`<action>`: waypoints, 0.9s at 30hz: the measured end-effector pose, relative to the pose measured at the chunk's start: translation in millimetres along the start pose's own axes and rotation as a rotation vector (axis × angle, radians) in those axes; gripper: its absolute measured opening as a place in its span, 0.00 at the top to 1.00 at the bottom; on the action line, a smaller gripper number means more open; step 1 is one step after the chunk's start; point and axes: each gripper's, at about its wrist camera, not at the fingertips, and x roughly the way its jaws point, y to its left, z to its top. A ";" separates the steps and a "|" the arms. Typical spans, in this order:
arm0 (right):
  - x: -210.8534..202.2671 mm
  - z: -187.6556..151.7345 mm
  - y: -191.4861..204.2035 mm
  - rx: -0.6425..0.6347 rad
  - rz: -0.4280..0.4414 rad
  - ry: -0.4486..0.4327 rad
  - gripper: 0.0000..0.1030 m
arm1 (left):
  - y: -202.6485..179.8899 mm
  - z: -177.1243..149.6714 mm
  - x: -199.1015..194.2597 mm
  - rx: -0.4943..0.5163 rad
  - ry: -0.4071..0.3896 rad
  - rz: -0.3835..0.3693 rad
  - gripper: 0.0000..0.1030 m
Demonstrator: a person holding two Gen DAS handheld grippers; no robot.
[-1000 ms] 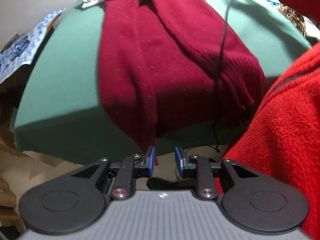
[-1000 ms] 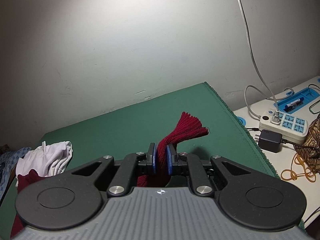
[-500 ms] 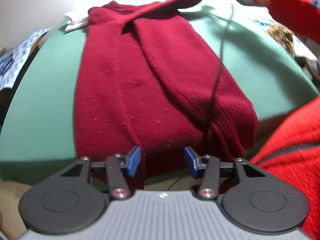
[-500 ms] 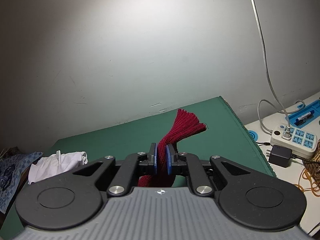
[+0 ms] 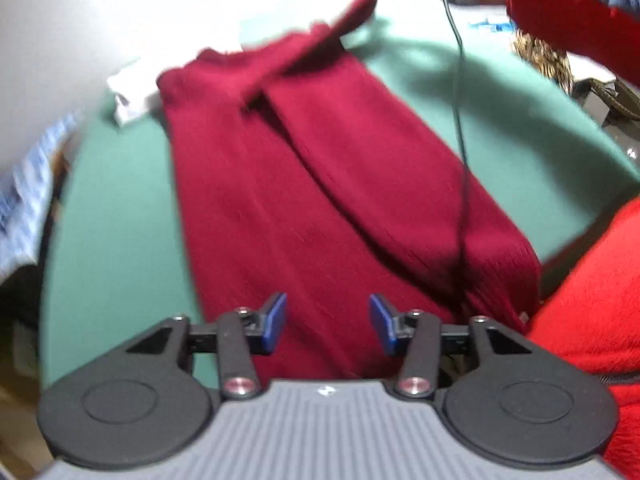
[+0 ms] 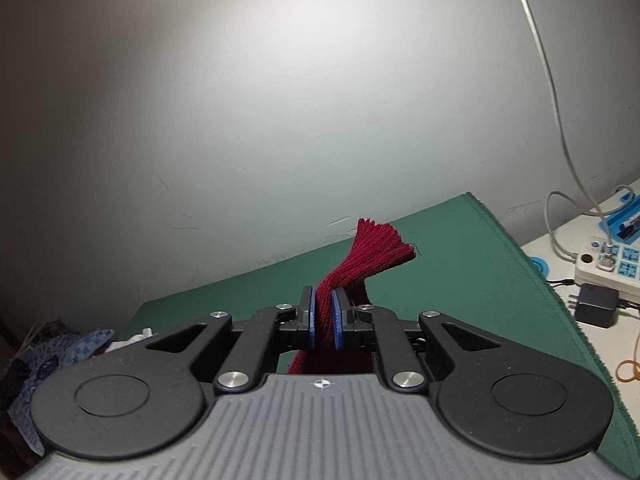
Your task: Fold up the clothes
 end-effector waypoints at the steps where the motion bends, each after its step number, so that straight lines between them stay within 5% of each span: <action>1: 2.0 5.3 4.3 0.025 0.034 0.000 0.91 | 14.6 8.4 -6.1 -0.004 -0.023 0.012 0.36; 3: 5.8 16.0 13.1 0.076 0.102 -0.001 0.91 | 48.2 24.8 -9.9 -0.032 -0.050 0.017 0.33; 6: 1.1 32.0 46.2 0.113 0.233 -0.029 0.91 | 99.7 49.7 -2.3 -0.087 -0.068 -0.018 0.42; 11: -26.2 49.0 118.6 0.065 0.465 -0.073 0.91 | 139.5 92.0 57.5 -0.054 -0.077 -0.110 0.81; 19: -103.3 41.4 189.8 0.042 0.731 -0.152 0.91 | 178.1 141.7 162.8 -0.036 -0.017 -0.221 0.87; 22: -129.9 22.0 210.3 -0.070 0.574 -0.178 0.86 | 184.2 156.4 194.4 -0.023 0.010 -0.270 0.86; 24: -135.4 -2.5 216.5 -0.201 0.407 -0.197 0.54 | 185.7 158.3 194.4 -0.030 -0.019 -0.310 0.84; 27: -119.1 -57.1 225.7 -0.392 0.202 -0.081 0.54 | 189.2 154.3 191.3 -0.038 -0.048 -0.358 0.72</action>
